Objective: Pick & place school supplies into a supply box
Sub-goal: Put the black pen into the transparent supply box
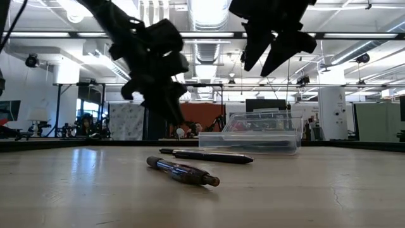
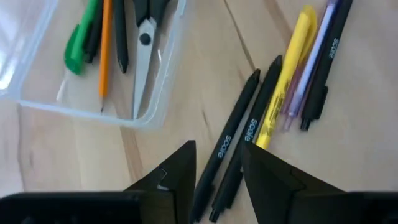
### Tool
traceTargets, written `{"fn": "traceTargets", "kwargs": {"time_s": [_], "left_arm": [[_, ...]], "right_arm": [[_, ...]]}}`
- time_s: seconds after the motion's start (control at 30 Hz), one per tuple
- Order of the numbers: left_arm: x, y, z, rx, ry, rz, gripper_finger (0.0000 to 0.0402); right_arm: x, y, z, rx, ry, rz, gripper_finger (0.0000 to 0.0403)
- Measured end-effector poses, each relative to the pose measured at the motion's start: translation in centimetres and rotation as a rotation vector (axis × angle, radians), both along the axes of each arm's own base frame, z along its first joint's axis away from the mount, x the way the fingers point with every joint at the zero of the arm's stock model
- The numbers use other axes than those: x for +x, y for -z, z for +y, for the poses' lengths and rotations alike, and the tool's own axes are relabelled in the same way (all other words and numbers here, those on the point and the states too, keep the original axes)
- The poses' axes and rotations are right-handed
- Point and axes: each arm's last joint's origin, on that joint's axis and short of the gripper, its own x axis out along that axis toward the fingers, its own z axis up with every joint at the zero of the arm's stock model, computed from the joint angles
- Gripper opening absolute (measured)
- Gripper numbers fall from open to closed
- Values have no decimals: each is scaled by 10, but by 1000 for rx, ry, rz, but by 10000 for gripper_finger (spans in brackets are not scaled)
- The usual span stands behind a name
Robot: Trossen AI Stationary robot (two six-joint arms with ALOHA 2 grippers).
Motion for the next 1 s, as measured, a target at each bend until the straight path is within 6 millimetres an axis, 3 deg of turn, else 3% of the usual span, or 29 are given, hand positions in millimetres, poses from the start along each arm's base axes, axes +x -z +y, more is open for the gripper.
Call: {"fn": "traceTargets", "kwargs": {"time_s": [0.17, 0.67, 1.0], "left_arm": [[-14, 17, 3, 22, -31, -2, 113], [15, 40, 13, -8, -29, 57, 113], [12, 47, 9, -69, -12, 107, 113]], "right_arm": [[3, 1, 1, 27, 12, -6, 219], [2, 0, 1, 67, 86, -43, 219], [2, 0, 1, 68, 90, -44, 219]]}}
